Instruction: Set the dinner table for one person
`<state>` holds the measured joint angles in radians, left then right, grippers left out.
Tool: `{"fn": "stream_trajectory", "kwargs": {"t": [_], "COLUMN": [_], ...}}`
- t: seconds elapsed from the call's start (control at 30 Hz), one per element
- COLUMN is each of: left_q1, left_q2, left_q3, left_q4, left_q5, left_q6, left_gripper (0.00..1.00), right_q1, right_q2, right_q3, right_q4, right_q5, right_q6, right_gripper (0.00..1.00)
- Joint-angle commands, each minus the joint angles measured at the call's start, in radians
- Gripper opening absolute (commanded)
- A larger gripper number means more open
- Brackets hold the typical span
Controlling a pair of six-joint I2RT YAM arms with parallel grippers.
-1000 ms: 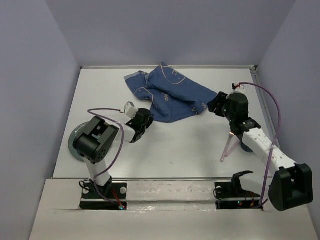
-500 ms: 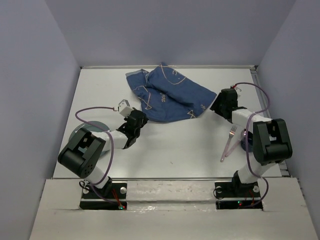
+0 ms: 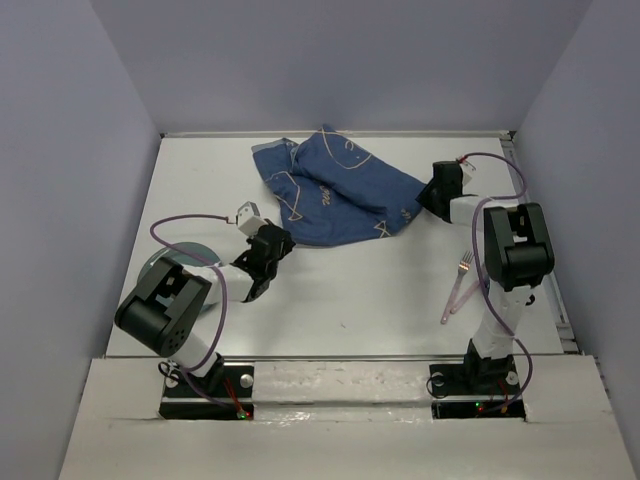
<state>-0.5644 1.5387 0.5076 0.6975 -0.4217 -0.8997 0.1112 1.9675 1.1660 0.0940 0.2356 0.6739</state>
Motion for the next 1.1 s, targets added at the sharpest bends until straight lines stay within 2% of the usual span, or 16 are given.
{"fn": "stream_trajectory", "kwargs": {"t": [0.0,0.3,0.43,0.57,0.73,0.83,0.93,0.97,1.07], "left_q1": [0.011,0.038,0.043,0.046,0.049,0.063,0.08,0.083,0.087], "left_q2": [-0.052,-0.071,-0.068,-0.066,-0.063,-0.078,-0.173,-0.246,-0.402], "left_q3": [-0.015,-0.02,-0.015,-0.009,-0.007,0.002,0.041,0.077,0.164], "left_q4": [0.062,0.076,0.08,0.08,0.08,0.068,0.018,-0.021,-0.084], "left_q5": [-0.012,0.006,0.014,0.014,0.011,0.017,-0.012,-0.038,-0.084], "left_q6": [0.045,0.071,0.073,0.076,0.079,0.097,0.162,0.2,0.252], "left_gripper": [0.0,0.0,0.0,0.0,0.0,0.0,0.0,0.0,0.0], "right_q1": [-0.022,-0.051,-0.051,-0.061,-0.061,-0.061,-0.061,-0.061,-0.061], "right_q2": [0.036,0.09,0.1,0.113,0.097,0.013,-0.177,-0.297,-0.482], "right_q3": [0.098,0.153,0.152,0.169,0.126,0.035,-0.069,-0.107,-0.146], "right_q4": [-0.011,-0.069,-0.069,-0.065,0.041,0.136,0.193,0.193,0.168], "right_q5": [0.019,-0.044,-0.082,-0.111,-0.174,-0.182,-0.157,-0.151,-0.11], "right_q6": [0.012,0.035,0.049,0.033,0.016,0.013,-0.016,-0.028,-0.069], "right_gripper": [0.4,0.38,0.16,0.01,0.0,0.0,0.0,0.0,0.0]}}
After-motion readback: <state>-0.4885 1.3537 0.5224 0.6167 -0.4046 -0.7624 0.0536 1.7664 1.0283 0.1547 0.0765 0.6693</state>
